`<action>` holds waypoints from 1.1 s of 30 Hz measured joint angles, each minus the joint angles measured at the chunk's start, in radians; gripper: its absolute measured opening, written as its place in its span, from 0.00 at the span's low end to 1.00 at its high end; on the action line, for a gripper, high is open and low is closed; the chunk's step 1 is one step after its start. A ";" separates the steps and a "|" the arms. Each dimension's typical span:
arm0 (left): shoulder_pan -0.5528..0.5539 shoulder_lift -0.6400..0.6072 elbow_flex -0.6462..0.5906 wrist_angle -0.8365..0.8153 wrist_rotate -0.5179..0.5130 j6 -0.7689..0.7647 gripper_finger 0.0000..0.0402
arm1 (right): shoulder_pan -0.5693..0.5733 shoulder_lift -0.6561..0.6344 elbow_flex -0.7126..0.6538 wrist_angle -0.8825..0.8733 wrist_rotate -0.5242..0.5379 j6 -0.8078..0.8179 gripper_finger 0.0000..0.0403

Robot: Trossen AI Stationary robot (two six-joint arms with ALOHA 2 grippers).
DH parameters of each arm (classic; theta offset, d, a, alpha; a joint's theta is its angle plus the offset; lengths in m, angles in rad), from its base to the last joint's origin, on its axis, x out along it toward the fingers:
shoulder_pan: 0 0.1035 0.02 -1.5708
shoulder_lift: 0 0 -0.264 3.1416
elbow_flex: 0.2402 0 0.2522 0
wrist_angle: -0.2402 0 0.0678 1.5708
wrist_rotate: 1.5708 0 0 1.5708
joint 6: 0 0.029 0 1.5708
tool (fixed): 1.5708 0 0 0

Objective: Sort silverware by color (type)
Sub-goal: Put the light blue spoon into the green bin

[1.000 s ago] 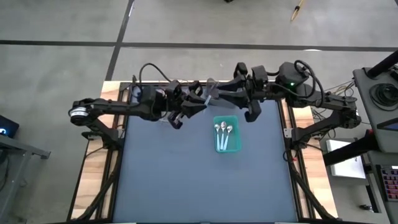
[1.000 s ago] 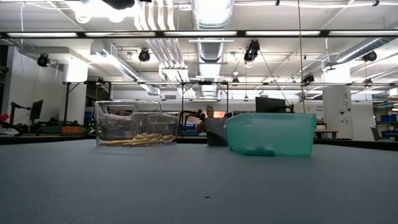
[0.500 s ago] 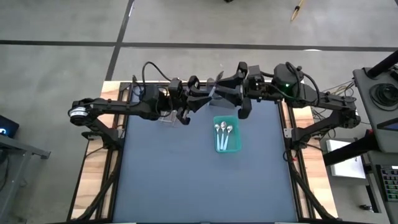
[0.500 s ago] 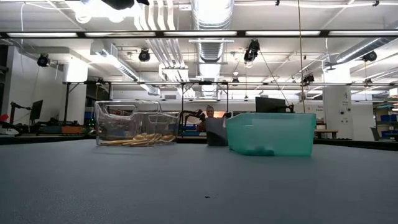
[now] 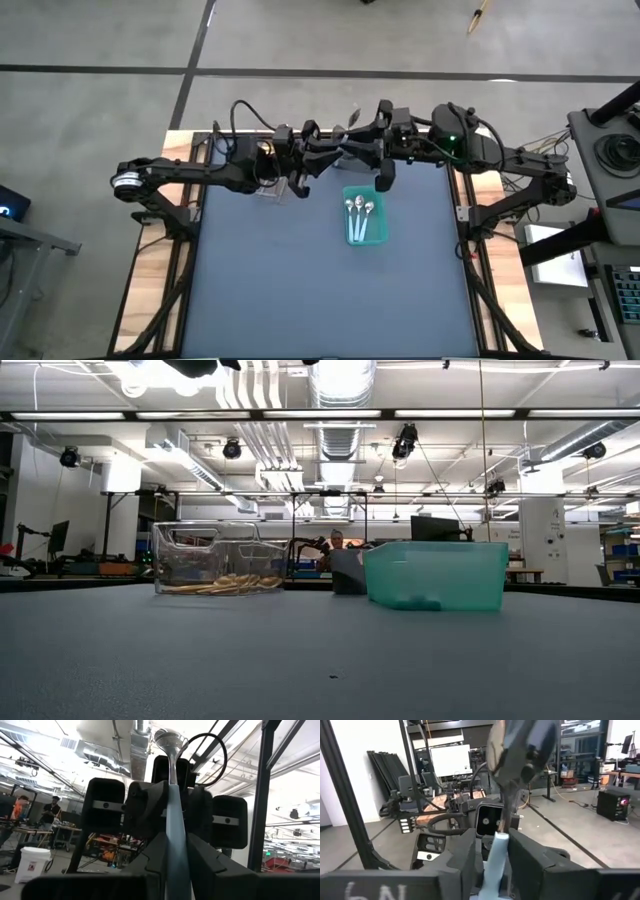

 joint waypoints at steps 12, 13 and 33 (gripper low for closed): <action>-0.001 0.000 0.000 0.011 0.006 0.002 0.11 | 0.000 -0.001 0.000 -0.006 0.000 0.010 0.05; -0.001 0.000 0.000 0.010 0.006 0.002 0.12 | 0.000 -0.002 0.000 -0.007 0.000 0.009 0.05; 0.002 -0.012 0.000 -0.082 -0.019 -0.007 0.51 | 0.000 -0.009 0.000 -0.039 -0.001 0.060 0.05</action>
